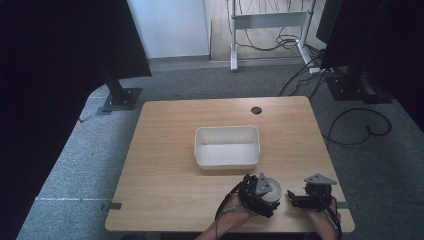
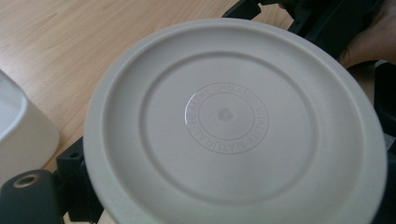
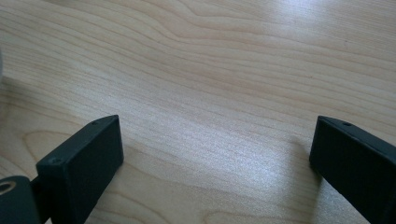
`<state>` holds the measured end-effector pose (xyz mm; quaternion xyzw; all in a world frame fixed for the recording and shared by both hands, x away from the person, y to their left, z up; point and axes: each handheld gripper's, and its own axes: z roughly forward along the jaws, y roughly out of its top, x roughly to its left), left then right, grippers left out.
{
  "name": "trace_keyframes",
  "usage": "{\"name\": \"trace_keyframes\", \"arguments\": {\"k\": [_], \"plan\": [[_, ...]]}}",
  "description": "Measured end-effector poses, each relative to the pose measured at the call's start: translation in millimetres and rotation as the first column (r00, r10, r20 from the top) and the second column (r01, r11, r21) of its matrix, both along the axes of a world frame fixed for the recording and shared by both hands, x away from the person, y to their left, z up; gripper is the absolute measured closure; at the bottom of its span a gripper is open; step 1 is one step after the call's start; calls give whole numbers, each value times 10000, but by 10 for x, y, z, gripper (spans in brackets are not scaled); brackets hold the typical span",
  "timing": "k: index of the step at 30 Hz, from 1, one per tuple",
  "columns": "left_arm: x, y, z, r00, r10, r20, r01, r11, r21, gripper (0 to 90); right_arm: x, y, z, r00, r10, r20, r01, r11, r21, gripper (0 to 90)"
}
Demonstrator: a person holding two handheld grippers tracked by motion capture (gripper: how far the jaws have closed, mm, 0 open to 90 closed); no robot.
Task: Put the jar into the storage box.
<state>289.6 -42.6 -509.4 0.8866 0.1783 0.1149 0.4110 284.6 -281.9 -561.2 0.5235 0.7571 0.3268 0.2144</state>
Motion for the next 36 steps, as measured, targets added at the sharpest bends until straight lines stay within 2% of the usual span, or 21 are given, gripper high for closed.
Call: {"name": "trace_keyframes", "arguments": {"k": [23,36], "plan": [[121,219,188,9981,502,356,-502,9987,-18,98,-1,2,0,10000,31,-2,-31,10000,-4,25],[230,371,284,9955,896,321,-895,9960,-55,98,-1,2,0,10000,30,-3,-30,10000,-4,24]]}}
